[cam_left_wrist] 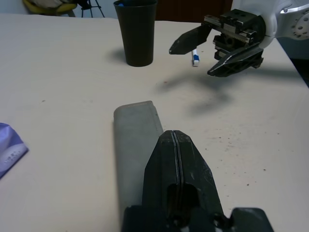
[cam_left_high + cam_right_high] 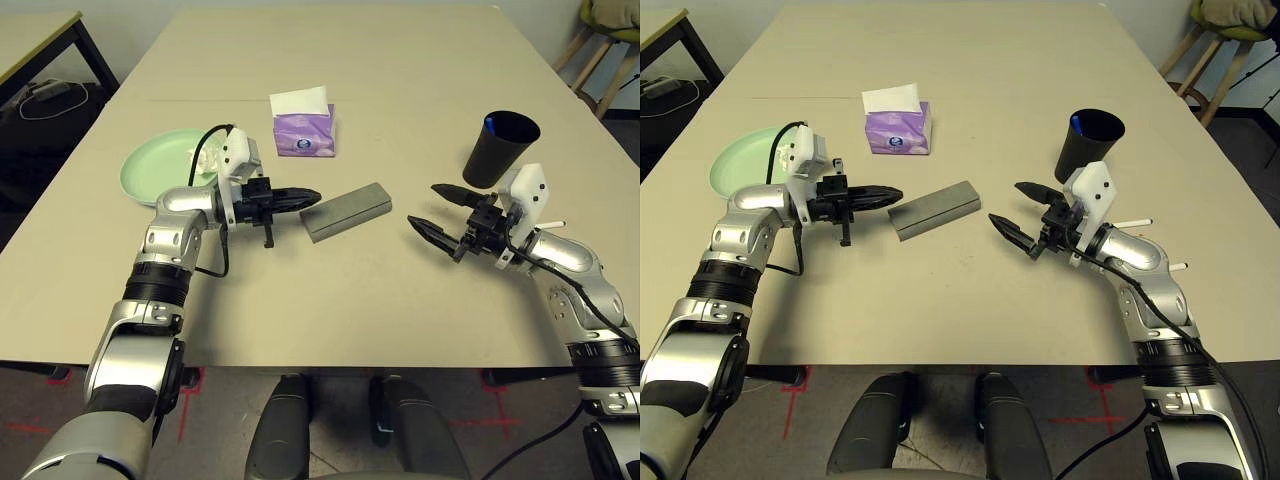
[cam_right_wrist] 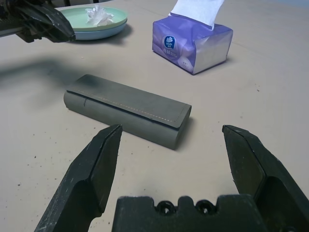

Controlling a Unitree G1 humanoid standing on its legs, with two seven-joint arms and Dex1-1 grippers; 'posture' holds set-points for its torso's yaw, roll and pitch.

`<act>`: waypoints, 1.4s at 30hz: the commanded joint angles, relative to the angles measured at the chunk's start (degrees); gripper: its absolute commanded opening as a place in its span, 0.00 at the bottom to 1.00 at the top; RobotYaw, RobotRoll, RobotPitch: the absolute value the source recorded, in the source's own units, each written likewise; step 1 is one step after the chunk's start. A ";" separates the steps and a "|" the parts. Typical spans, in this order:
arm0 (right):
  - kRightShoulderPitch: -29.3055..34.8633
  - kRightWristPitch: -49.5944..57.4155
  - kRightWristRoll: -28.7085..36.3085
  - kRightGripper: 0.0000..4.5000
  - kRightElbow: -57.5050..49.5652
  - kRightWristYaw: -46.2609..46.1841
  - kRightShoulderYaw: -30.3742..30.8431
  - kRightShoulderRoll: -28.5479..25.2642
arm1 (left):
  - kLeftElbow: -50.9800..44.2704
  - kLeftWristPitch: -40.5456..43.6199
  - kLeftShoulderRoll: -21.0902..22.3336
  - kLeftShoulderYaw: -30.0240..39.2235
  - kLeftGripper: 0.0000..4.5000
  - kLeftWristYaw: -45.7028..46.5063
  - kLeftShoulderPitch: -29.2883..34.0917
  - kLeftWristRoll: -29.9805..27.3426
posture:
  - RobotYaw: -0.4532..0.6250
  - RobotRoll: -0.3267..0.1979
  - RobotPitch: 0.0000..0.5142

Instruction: Organize and tidy the items on the table.

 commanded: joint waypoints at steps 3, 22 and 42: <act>-1.39 3.17 0.49 1.00 -1.13 0.86 -0.33 -2.43 | -1.20 -0.66 -1.08 -2.01 0.31 -2.35 -0.53 -0.15 | 0.52 0.62 0.25; -9.18 15.71 -10.71 1.00 -3.64 23.42 13.45 -31.88 | -8.81 -0.96 -4.04 -2.46 1.00 -1.75 2.91 -2.35 | 0.50 0.62 0.28; -16.85 -12.02 -29.10 1.00 11.38 38.23 20.91 -38.02 | -14.34 2.43 -3.96 -2.09 1.00 2.37 5.94 -4.00 | 0.51 0.62 0.41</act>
